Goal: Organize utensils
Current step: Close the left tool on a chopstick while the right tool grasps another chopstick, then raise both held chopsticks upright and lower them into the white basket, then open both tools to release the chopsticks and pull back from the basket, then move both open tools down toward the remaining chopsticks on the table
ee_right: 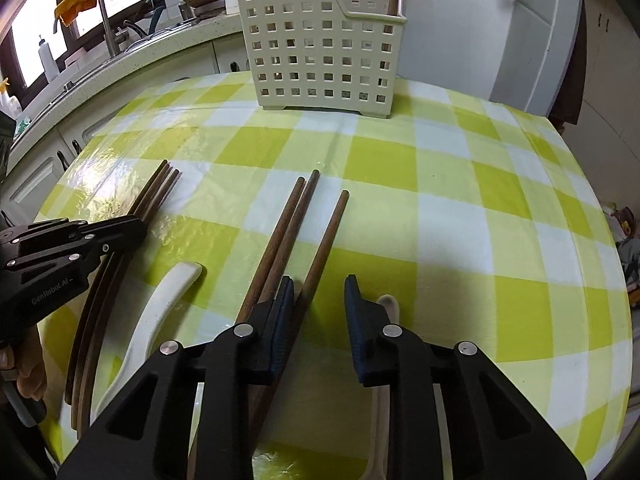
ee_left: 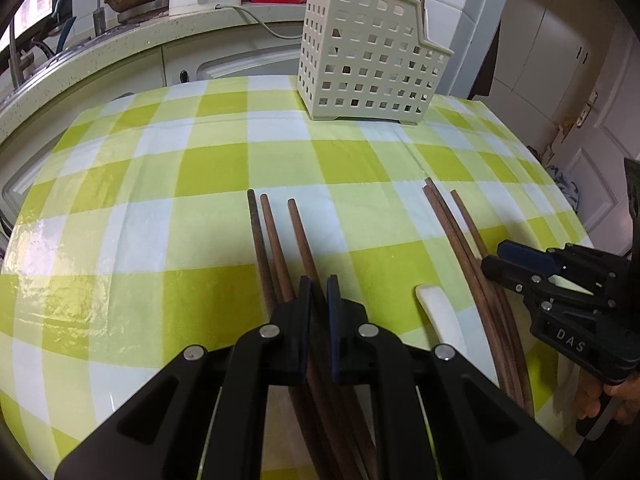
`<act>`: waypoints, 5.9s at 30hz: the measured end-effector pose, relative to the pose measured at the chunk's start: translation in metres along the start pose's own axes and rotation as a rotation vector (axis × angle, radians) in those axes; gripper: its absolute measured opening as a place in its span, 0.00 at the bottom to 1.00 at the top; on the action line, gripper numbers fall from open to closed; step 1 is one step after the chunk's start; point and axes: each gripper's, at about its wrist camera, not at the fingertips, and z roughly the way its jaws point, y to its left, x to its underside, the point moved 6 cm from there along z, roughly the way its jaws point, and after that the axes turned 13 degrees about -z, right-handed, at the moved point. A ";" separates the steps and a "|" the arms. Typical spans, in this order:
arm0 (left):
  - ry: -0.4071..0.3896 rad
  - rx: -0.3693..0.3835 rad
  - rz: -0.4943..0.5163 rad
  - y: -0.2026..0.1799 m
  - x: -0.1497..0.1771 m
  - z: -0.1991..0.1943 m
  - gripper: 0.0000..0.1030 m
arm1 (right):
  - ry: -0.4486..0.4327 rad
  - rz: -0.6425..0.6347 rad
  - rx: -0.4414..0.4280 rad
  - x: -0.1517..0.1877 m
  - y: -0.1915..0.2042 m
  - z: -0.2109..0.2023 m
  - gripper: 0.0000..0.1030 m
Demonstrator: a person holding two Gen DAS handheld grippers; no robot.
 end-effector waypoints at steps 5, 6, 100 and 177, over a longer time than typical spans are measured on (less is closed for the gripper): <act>-0.012 -0.040 0.043 -0.007 0.002 0.001 0.14 | -0.011 -0.008 0.015 -0.002 0.001 0.002 0.22; -0.015 -0.048 0.050 -0.008 0.003 0.002 0.15 | -0.013 -0.010 0.013 -0.002 0.002 0.002 0.21; -0.556 0.105 0.106 -0.131 -0.308 -0.149 0.06 | -0.479 0.104 0.065 -0.272 -0.146 -0.127 0.07; -0.119 -0.073 -0.100 0.026 -0.025 -0.039 0.20 | -0.107 0.116 -0.046 -0.004 -0.056 -0.038 0.38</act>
